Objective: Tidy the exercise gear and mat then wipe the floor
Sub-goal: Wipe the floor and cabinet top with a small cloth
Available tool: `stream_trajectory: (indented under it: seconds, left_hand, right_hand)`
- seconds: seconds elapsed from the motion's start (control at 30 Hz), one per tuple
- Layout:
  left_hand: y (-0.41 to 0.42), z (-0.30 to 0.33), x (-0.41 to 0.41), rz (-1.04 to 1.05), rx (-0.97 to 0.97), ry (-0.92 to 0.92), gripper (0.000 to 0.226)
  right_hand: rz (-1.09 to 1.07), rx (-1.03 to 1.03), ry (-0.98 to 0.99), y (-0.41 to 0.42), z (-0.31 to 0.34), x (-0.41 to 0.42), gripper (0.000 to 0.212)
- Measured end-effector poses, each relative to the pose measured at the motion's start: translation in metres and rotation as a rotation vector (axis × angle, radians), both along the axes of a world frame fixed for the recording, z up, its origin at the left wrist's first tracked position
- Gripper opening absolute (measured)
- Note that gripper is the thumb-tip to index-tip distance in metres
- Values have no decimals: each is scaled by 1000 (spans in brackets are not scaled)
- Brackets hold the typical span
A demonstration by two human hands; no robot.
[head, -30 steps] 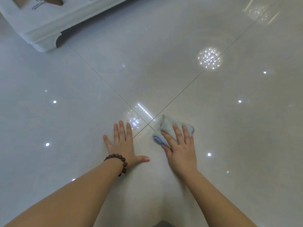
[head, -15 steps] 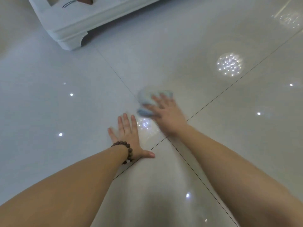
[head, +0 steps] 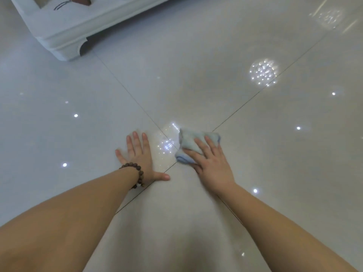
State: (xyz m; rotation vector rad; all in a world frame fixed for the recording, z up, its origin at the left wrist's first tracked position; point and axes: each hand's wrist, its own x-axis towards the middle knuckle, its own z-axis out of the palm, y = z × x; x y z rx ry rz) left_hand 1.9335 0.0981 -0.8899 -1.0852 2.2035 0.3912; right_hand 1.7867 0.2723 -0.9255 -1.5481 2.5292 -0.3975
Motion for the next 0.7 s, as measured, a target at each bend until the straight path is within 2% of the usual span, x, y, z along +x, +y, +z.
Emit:
stream_trajectory:
  seconds: [0.1,0.2,0.27,0.4,0.47,0.57,0.63,0.7]
  left_hand:
    - [2,2,2,-3,-12,42,158]
    - [5,0,9,-78,-115,68,149]
    - [9,-2,14,-145,-168,73,138]
    - [36,-1,13,-259,-145,156,109]
    - [58,8,5,-358,-134,200,95]
    - [94,40,-6,-457,-121,221,84]
    - [116,74,-11,-463,-130,240,79]
    - [135,116,-16,-484,-128,288,76]
  right_hand:
    - [-348,-3,-21,69,1,-25,42]
    - [-601,-27,35,105,-3,-5,40]
    - [-607,-69,122,111,-7,27,38]
    - [-443,-46,170,136,-6,71,42]
    - [-449,-23,121,147,4,72,42]
    - [-588,4,-65,154,35,71,49]
    - [-661,44,-160,155,71,70,59]
    - [-697,50,-173,155,116,70,57]
